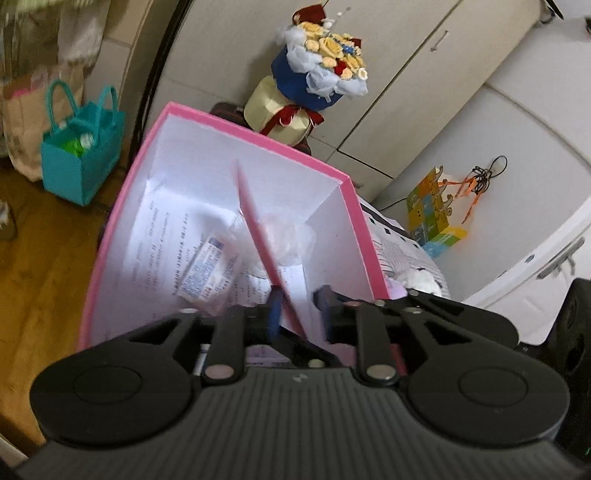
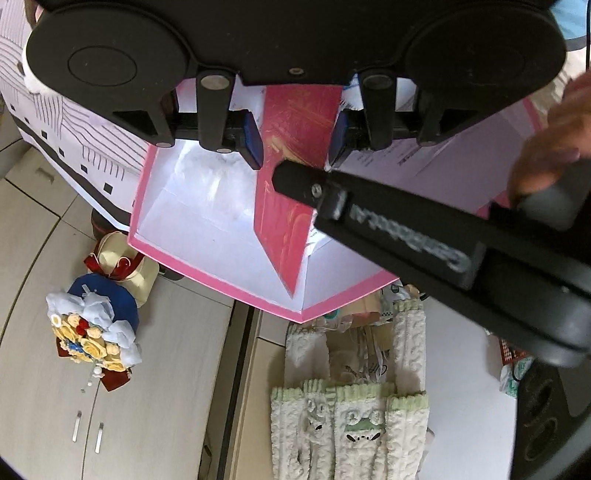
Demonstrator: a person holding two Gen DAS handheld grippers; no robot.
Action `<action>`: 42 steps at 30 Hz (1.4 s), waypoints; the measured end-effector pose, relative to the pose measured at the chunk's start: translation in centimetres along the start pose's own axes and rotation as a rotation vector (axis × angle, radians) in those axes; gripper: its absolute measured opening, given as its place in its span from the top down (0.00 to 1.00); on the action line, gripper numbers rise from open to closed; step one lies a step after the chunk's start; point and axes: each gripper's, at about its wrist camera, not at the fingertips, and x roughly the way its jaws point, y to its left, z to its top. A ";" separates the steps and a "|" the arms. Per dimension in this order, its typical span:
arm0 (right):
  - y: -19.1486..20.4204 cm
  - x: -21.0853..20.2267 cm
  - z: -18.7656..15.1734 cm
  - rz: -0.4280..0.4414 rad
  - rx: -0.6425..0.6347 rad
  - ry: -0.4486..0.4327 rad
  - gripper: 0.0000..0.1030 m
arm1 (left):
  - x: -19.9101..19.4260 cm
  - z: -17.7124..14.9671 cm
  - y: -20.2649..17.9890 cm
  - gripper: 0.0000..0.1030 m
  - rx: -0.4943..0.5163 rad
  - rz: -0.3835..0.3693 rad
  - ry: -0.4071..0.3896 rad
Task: Organize soft objects
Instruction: 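Carry the red envelope into the pink box and open the left tool, then move the left tool back to the toothpaste tube on the bed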
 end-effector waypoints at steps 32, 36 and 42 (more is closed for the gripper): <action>-0.5 -19.2 -6.5 0.033 0.009 -0.206 0.12 | -16.7 -9.9 -12.7 0.00 0.477 0.085 -0.245; -2.8 -21.5 -9.6 -0.007 0.070 -0.250 0.12 | -16.4 -11.4 -13.6 0.00 0.500 0.074 -0.216; -6.4 -23.5 -14.5 -0.079 0.174 -0.285 0.11 | -15.0 -13.6 -14.7 0.01 0.524 -0.010 -0.167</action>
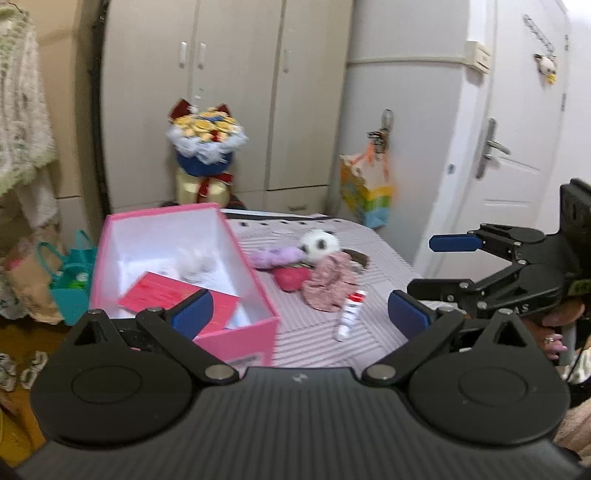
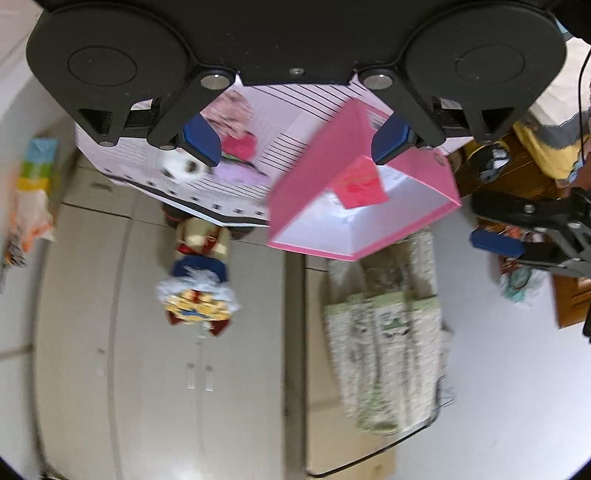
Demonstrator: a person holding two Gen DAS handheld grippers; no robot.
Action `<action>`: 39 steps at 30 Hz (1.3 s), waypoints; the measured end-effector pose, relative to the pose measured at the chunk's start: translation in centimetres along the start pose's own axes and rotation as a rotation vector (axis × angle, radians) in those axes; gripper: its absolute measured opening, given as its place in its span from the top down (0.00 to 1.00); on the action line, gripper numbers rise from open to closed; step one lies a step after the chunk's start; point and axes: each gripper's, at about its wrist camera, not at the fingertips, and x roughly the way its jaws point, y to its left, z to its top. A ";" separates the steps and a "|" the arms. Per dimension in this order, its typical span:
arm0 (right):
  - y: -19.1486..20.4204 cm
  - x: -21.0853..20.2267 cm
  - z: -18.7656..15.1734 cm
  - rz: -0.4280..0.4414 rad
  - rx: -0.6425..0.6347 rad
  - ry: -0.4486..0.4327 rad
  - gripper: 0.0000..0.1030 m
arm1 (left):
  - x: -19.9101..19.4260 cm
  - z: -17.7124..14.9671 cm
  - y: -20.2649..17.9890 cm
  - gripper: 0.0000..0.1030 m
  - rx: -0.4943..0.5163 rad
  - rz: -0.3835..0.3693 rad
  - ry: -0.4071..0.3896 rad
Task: Organize soft objects
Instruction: 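Move the left tool back to the toothpaste tube on the bed, then grasp the Colgate toothpaste tube with the left tool while the right tool grasps the scrunchie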
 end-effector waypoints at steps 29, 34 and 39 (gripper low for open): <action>-11.3 7.9 -8.0 0.006 0.177 0.088 0.12 | 21.2 -5.3 -6.9 0.29 0.098 -0.181 0.200; -12.1 11.5 -7.0 0.053 0.180 0.160 0.12 | 24.1 -6.2 -7.3 0.34 0.147 -0.111 0.155; -13.2 14.9 -6.2 0.074 0.204 0.217 0.12 | 26.0 -6.5 -7.7 0.39 0.189 -0.076 0.160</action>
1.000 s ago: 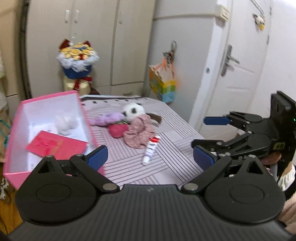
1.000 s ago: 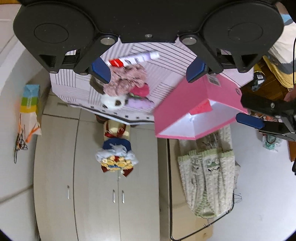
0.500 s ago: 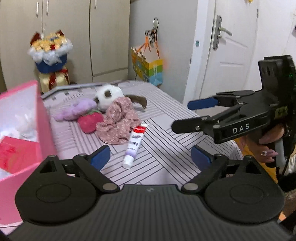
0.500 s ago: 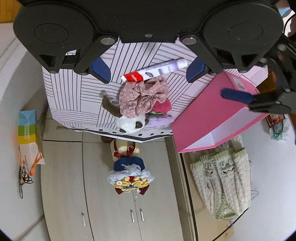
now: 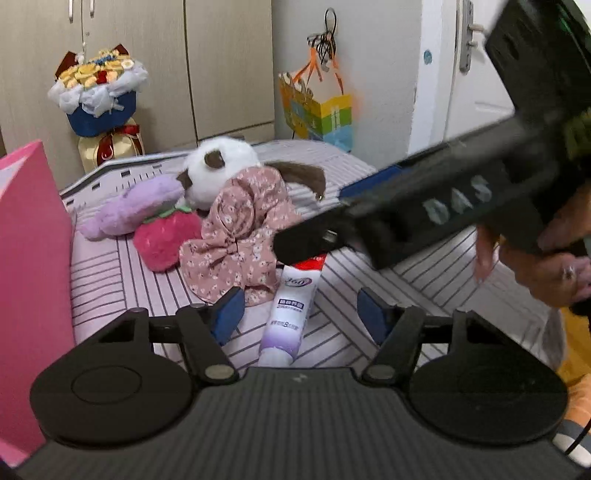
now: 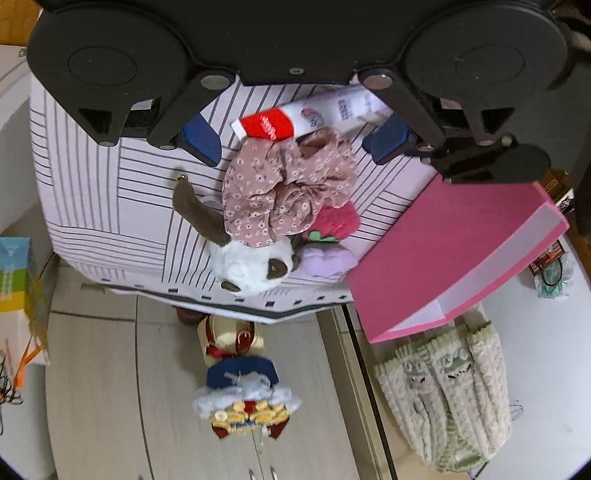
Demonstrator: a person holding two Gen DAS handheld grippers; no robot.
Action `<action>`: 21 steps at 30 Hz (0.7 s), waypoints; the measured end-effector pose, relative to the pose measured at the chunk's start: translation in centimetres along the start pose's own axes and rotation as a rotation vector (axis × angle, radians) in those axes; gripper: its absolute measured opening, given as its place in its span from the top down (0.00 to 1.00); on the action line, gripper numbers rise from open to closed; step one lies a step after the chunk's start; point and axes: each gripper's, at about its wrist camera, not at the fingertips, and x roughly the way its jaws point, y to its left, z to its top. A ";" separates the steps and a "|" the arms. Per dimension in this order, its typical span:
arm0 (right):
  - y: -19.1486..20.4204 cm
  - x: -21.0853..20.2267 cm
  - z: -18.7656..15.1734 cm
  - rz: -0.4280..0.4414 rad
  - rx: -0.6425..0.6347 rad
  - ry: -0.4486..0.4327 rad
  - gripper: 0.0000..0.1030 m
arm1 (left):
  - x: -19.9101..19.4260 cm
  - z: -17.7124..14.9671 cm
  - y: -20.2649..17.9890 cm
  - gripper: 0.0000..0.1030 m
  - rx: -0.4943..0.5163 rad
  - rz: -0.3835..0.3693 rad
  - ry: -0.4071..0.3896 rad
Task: Organize soft objects
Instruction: 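Grasp the Colgate toothpaste tube with the left tool while the right tool grasps the scrunchie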
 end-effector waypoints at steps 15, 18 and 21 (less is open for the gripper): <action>0.4 6.5 0.7 -0.072 -0.112 0.117 0.14 | 1.0 -0.2 0.0 0.72 -0.036 0.042 0.036; 0.4 6.1 0.5 -0.095 -0.138 0.095 0.34 | 1.3 -0.1 -0.9 0.72 0.030 0.061 0.029; -0.3 5.4 0.6 -0.059 -0.096 0.072 0.65 | 1.5 0.0 -0.8 0.72 0.003 0.056 0.032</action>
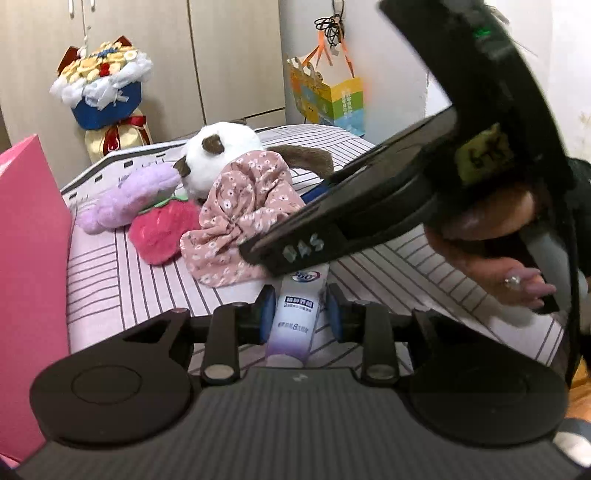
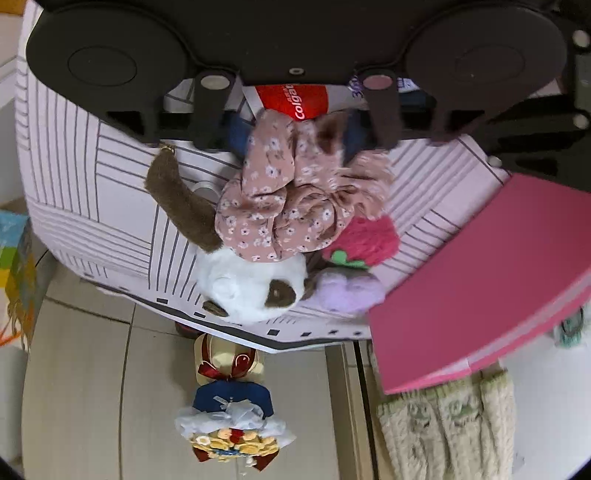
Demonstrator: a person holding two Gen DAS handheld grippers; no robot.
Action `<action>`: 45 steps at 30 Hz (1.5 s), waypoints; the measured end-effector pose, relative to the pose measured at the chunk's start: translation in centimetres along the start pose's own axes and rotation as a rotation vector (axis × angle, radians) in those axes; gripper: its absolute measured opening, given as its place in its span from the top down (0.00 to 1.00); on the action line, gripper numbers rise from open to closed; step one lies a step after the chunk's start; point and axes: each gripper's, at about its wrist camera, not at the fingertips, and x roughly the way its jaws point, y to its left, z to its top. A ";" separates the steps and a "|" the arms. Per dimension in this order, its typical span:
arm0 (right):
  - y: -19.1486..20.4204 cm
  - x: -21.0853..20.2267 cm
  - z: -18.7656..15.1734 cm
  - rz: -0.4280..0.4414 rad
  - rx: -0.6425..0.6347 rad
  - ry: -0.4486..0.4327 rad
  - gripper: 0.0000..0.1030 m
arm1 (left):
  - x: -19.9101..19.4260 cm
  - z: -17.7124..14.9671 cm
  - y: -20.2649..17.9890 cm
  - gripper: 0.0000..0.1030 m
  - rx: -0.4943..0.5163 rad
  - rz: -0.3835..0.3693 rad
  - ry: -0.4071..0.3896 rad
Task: Organize soft objects
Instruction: 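Grasp the Colgate toothpaste tube with the left tool while the right tool grasps the scrunchie, then carry the toothpaste and scrunchie into the pink box and release both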
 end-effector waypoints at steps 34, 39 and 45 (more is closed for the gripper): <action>2.6 -8.8 -9.8 -0.137 0.255 -0.204 0.85 | -6.4 -1.8 0.9 0.78 -0.151 0.097 -0.075; 3.5 -9.8 -10.6 -0.135 0.259 -0.198 0.85 | -8.1 -2.1 1.3 0.78 -0.173 0.074 -0.077; 4.6 -10.8 -11.1 -0.085 0.265 -0.210 0.85 | -8.7 -3.1 2.4 0.78 -0.257 0.055 -0.057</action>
